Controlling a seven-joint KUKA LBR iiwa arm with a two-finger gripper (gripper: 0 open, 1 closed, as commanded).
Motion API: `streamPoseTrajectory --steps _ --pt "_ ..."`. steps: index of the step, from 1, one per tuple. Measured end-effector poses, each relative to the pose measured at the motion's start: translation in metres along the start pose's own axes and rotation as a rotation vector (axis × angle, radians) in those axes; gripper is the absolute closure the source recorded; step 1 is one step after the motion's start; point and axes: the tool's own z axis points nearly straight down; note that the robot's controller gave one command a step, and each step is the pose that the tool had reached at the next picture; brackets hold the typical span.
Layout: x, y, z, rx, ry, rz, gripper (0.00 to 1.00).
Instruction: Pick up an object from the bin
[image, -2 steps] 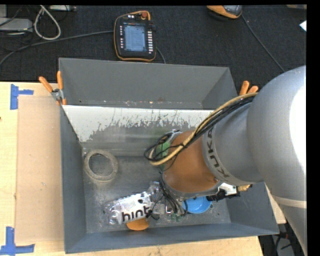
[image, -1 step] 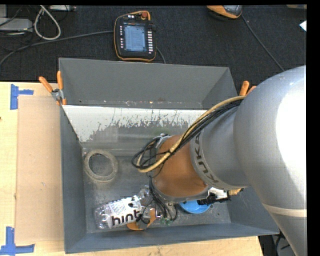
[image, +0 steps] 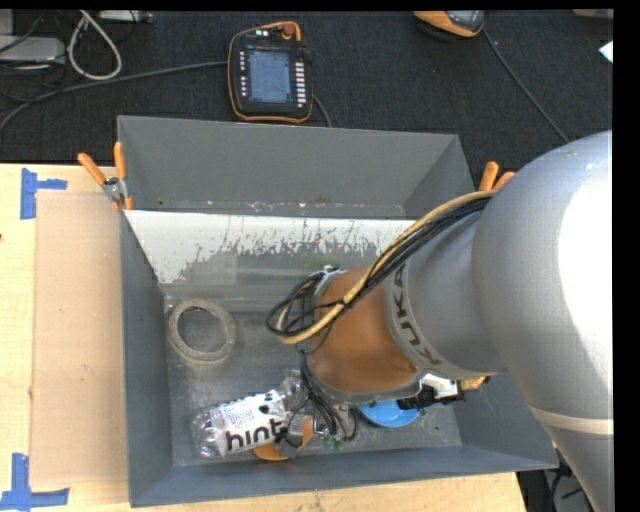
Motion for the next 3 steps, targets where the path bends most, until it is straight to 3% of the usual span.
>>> streamPoseTrajectory --steps 1,2,3 --pt "-0.02 -0.023 0.005 -0.001 0.0 -0.135 1.0" --pt "-0.02 -0.023 0.005 -0.001 0.0 -0.134 1.0" --pt "-0.01 0.004 0.001 -0.002 0.002 -0.15 1.0"
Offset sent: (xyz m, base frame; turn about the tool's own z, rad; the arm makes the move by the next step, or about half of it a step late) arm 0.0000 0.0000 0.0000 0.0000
